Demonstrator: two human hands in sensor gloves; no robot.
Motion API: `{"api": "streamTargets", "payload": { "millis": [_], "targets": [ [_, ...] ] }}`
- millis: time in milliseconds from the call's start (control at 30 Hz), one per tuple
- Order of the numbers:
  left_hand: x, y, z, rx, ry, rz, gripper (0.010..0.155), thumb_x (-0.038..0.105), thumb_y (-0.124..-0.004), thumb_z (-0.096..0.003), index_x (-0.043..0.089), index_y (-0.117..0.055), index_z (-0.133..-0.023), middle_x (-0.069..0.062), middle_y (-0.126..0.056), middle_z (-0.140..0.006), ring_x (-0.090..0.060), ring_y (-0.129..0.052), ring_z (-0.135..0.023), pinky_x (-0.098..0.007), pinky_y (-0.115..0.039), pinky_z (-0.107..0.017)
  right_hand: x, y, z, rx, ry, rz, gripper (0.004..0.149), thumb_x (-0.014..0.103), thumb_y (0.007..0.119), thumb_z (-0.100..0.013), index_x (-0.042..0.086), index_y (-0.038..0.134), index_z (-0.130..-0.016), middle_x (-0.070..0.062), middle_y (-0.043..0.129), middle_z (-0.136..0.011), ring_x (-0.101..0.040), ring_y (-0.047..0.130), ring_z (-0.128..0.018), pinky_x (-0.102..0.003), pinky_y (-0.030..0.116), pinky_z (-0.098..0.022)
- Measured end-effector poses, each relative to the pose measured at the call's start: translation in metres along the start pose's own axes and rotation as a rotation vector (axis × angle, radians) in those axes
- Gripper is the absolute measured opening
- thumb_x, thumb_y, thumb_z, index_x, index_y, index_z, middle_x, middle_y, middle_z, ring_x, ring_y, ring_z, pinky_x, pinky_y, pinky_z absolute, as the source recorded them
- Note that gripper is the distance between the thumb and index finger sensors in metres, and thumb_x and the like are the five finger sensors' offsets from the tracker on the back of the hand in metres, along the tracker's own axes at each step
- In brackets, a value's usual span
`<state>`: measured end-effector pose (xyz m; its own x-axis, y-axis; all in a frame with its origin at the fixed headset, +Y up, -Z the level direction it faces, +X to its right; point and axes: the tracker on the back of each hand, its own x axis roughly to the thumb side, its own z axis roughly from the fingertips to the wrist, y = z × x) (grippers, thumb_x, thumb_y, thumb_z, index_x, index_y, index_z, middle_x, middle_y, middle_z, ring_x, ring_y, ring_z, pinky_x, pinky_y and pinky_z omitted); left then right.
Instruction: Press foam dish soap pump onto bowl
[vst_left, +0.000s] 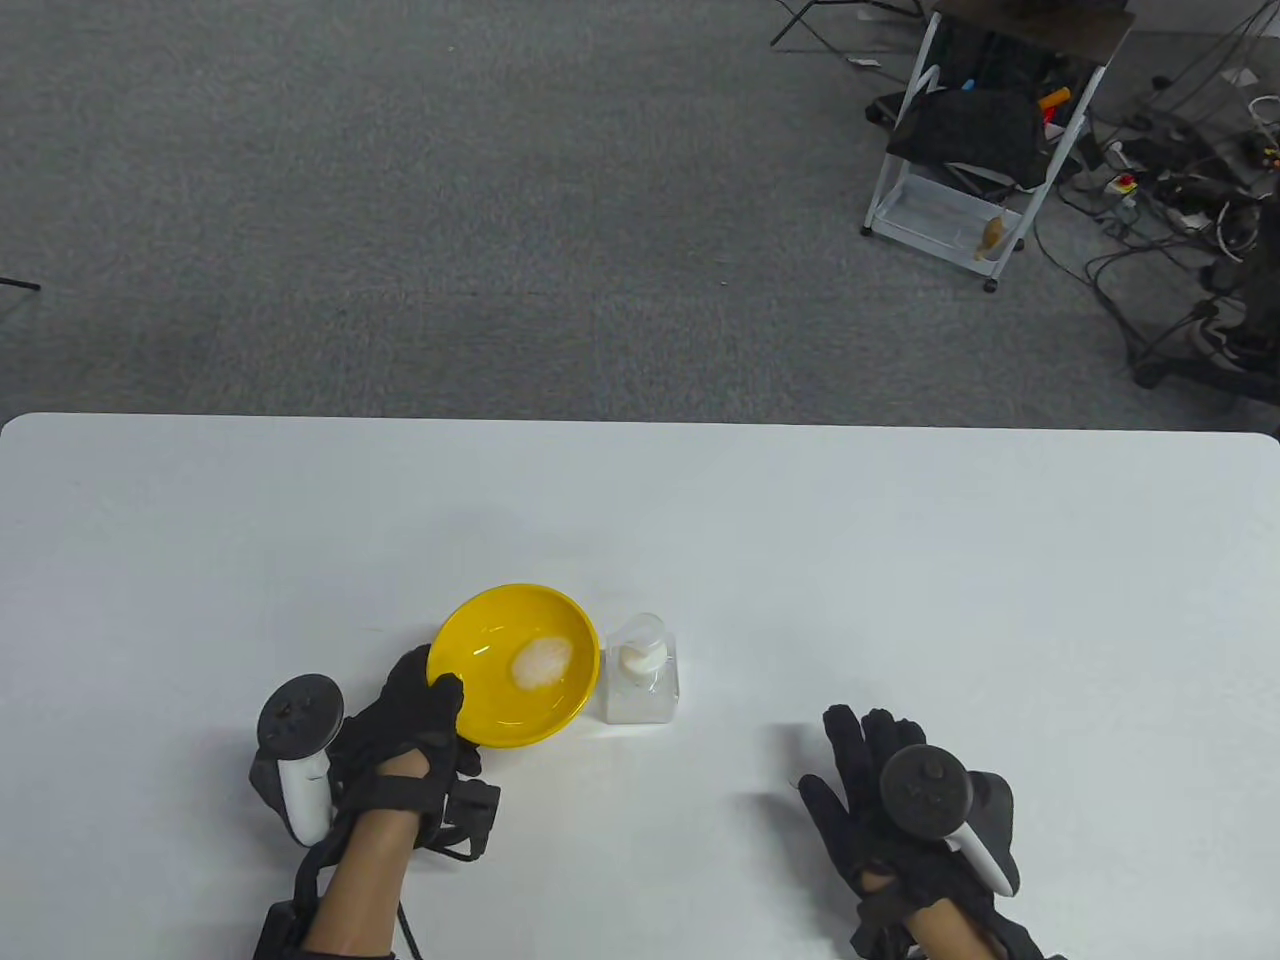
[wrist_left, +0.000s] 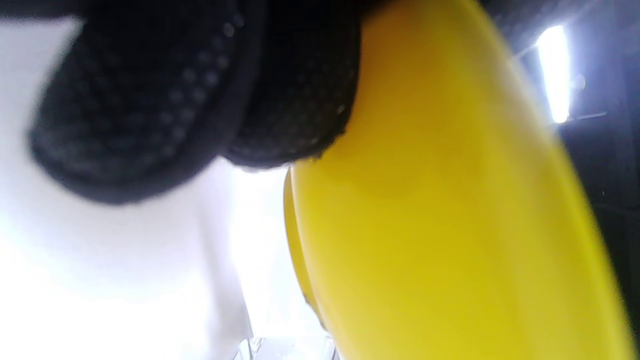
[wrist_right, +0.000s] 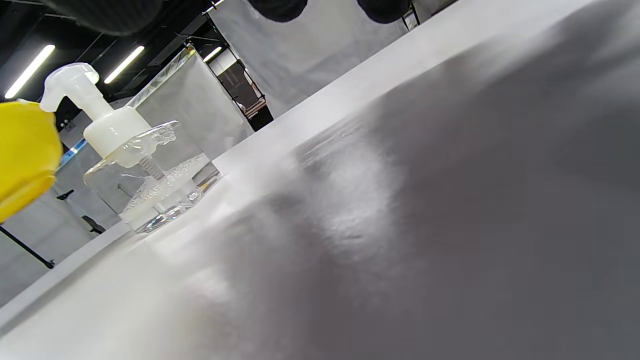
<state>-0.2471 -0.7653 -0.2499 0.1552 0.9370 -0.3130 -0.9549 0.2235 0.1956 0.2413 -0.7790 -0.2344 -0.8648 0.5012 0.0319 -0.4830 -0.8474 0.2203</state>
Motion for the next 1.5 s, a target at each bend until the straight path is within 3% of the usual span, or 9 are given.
{"api": "streamTargets", "payload": {
  "millis": [133,433,733,1100,1200,1267,1333,1433,1500],
  "targets": [
    [-0.006,0.021,0.006,0.064,0.040,-0.038,0.060,0.040,-0.079,-0.0420,0.014,-0.062,-0.093,-0.008,-0.101,-0.037,-0.025,-0.108,-0.012,-0.029,-0.090,0.002,-0.001,-0.002,0.001,0.009,-0.004,-0.023,0.081,0.064,0.052,-0.042,0.030,0.023,-0.109,-0.027,0.018,-0.112,-0.056,0.010,-0.099,-0.087,0.020,-0.053],
    [-0.038,0.065,0.004,0.183,0.258,-0.131,0.059,0.036,-0.077,-0.0432,0.014,-0.058,-0.095,-0.010,-0.100,-0.042,-0.026,-0.106,-0.014,-0.029,-0.089,0.001,-0.007,-0.007,0.001,-0.003,0.012,-0.018,0.081,0.065,0.052,-0.042,0.030,0.023,-0.109,-0.027,0.017,-0.112,-0.056,0.010,-0.099,-0.087,0.020,-0.053],
    [-0.057,0.067,0.004,0.185,0.378,-0.209,0.060,0.035,-0.075,-0.0433,0.016,-0.055,-0.097,-0.009,-0.099,-0.046,-0.025,-0.105,-0.015,-0.028,-0.088,-0.001,-0.006,-0.004,0.001,-0.052,0.016,0.079,0.081,0.065,0.052,-0.042,0.031,0.020,-0.108,-0.021,0.010,-0.113,-0.050,-0.004,-0.097,-0.085,0.016,-0.052],
    [-0.061,0.066,0.007,0.229,0.395,-0.279,0.062,0.039,-0.075,-0.0426,0.018,-0.054,-0.097,-0.005,-0.099,-0.049,-0.025,-0.105,-0.019,-0.028,-0.088,-0.003,-0.005,0.008,-0.004,0.059,0.010,0.039,0.085,0.073,0.053,-0.038,0.037,0.019,-0.107,-0.019,0.011,-0.114,-0.051,0.000,-0.099,-0.087,0.019,-0.053],
    [-0.053,0.067,0.012,0.273,0.367,-0.358,0.075,0.054,-0.076,-0.0405,0.021,-0.045,-0.100,-0.008,-0.091,-0.068,-0.029,-0.100,-0.040,-0.030,-0.087,-0.015,-0.003,0.009,-0.004,0.063,0.009,0.044,0.085,0.073,0.053,-0.039,0.037,0.018,-0.107,-0.021,0.012,-0.114,-0.051,0.001,-0.099,-0.088,0.020,-0.052],
    [-0.043,0.065,0.015,0.276,0.329,-0.365,0.080,0.057,-0.075,-0.0403,0.024,-0.037,-0.103,-0.014,-0.071,-0.091,-0.038,-0.082,-0.069,-0.041,-0.081,-0.039,-0.003,0.010,-0.004,0.064,0.009,0.042,0.085,0.072,0.053,-0.039,0.036,0.018,-0.107,-0.021,0.012,-0.114,-0.051,0.001,-0.099,-0.088,0.020,-0.052],
    [-0.029,0.063,0.020,0.286,0.291,-0.427,0.081,0.058,-0.075,-0.0405,0.027,-0.034,-0.103,-0.014,-0.049,-0.104,-0.041,-0.057,-0.091,-0.048,-0.067,-0.058,-0.002,0.011,-0.004,0.063,0.008,0.043,0.085,0.072,0.053,-0.039,0.036,0.018,-0.107,-0.021,0.012,-0.114,-0.051,0.001,-0.099,-0.088,0.020,-0.053],
    [-0.005,0.050,0.030,0.298,0.210,-0.595,0.085,0.062,-0.075,-0.0396,0.028,-0.032,-0.104,-0.012,-0.028,-0.111,-0.042,-0.037,-0.102,-0.053,-0.056,-0.069,0.000,0.010,-0.004,0.037,0.009,-0.002,0.085,0.072,0.054,-0.039,0.036,0.020,-0.108,-0.020,0.012,-0.114,-0.051,0.002,-0.099,-0.088,0.020,-0.053],
    [0.010,0.036,0.038,0.278,0.127,-0.701,0.085,0.064,-0.074,-0.0388,0.029,-0.033,-0.105,-0.010,-0.027,-0.112,-0.042,-0.033,-0.105,-0.057,-0.053,-0.071,0.002,0.009,-0.004,0.015,0.007,0.005,0.085,0.072,0.053,-0.039,0.035,0.021,-0.108,-0.020,0.014,-0.114,-0.051,0.003,-0.099,-0.088,0.020,-0.053]
  ]
}}
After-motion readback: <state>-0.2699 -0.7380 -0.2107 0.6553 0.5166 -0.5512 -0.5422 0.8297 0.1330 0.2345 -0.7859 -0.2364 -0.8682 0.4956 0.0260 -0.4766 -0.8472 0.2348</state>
